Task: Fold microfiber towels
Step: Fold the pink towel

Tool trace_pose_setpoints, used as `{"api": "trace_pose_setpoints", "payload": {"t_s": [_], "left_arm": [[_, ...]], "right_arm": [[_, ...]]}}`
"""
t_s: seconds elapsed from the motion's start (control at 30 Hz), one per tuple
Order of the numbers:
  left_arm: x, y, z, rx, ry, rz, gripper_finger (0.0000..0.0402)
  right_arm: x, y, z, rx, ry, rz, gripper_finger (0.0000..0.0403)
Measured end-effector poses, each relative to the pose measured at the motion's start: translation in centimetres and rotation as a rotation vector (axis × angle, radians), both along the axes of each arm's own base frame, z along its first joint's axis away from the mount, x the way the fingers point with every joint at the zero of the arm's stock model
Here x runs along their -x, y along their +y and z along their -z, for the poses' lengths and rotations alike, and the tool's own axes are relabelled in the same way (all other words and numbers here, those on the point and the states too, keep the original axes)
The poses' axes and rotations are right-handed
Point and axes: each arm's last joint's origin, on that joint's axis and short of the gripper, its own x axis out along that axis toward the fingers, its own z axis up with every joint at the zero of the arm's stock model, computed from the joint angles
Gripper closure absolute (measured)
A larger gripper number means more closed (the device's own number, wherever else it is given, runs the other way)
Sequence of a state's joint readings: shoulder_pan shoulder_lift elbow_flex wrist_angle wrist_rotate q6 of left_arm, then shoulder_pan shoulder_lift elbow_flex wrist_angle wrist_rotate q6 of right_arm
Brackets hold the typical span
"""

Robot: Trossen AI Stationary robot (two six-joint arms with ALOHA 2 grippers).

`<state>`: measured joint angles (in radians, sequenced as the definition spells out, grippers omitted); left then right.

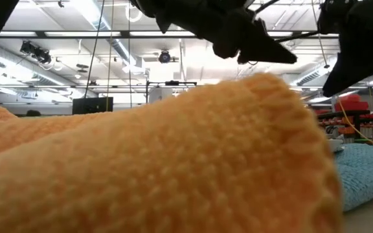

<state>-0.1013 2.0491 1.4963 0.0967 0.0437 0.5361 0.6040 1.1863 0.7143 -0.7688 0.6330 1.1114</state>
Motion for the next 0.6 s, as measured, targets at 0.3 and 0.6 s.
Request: {"api": "trace_pose_setpoints", "payload": {"t_s": [0.3,0.6], "left_arm": [[0.3,-0.9,0.0,0.115,0.019,0.252,0.0349],[1.1,-1.4,0.9,0.126,0.105,0.507,0.0383]], "right_arm": [[-2.0,0.4,0.8,0.066,-0.018,-0.088,0.0245],[-2.3,0.0,0.9,0.061,-0.007,-0.073,0.0264]]}}
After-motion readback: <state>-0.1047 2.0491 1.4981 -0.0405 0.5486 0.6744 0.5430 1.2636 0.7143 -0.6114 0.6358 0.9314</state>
